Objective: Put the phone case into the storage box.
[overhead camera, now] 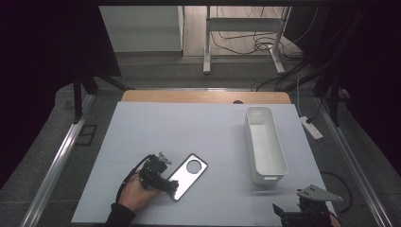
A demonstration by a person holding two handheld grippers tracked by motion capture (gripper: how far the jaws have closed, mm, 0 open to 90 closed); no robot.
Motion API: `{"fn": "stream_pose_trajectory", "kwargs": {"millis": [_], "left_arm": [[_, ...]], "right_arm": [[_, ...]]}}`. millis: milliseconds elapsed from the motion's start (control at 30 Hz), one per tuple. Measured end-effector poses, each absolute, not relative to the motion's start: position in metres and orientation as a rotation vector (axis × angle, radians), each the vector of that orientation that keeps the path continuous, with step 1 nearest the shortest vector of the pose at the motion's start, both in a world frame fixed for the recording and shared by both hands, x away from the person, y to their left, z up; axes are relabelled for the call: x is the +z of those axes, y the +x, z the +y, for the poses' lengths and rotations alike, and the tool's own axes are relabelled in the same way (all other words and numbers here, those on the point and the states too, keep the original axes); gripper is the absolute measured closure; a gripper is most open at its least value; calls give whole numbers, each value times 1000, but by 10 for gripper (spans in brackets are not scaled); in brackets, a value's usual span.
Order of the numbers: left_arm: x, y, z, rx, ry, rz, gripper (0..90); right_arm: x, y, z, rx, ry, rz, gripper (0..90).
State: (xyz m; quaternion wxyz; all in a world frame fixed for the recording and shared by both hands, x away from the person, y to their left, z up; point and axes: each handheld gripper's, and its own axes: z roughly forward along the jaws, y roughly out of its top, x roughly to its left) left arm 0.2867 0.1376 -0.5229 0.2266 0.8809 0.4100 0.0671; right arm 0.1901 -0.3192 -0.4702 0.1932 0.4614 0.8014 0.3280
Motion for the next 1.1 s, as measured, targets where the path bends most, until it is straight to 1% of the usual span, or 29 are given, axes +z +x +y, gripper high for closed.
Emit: {"fn": "stream_pose_trajectory", "kwargs": {"millis": [67,100,133,200,233,300,333,400,467,533,833,933,1100], "left_arm": [[-522,286,139,181,2420,1126,362],[-521,286,140,179,2416,1123,362],[-521,285,140,175,2414,1120,405],[-520,285,141,163,2406,1117,505],[-520,285,141,151,2398,1117,569],[-520,285,142,128,2384,1119,660],[-520,285,142,114,2383,1109,723],[-520,284,141,99,2379,1108,788],[-520,285,141,94,2372,1124,807],[-520,286,143,84,2360,1148,863],[-520,285,143,91,2347,1156,889],[-519,284,142,132,2355,1143,891],[-508,279,145,174,2288,1121,891]], "right_arm": [[-470,190,-319,920,1294,2249,9],[-470,190,-319,919,1295,2249,9],[-470,190,-319,919,1295,2249,9],[-470,190,-319,919,1295,2249,9],[-470,190,-319,917,1295,2251,9],[-470,190,-319,917,1295,2251,9],[-470,190,-319,916,1295,2252,9],[-470,190,-319,914,1296,2253,9],[-470,190,-319,915,1295,2253,9],[-470,190,-319,912,1294,2255,8],[-470,190,-319,911,1294,2254,9],[-470,191,-319,914,1292,2254,8],[-470,190,-320,942,1289,2249,0]]}}
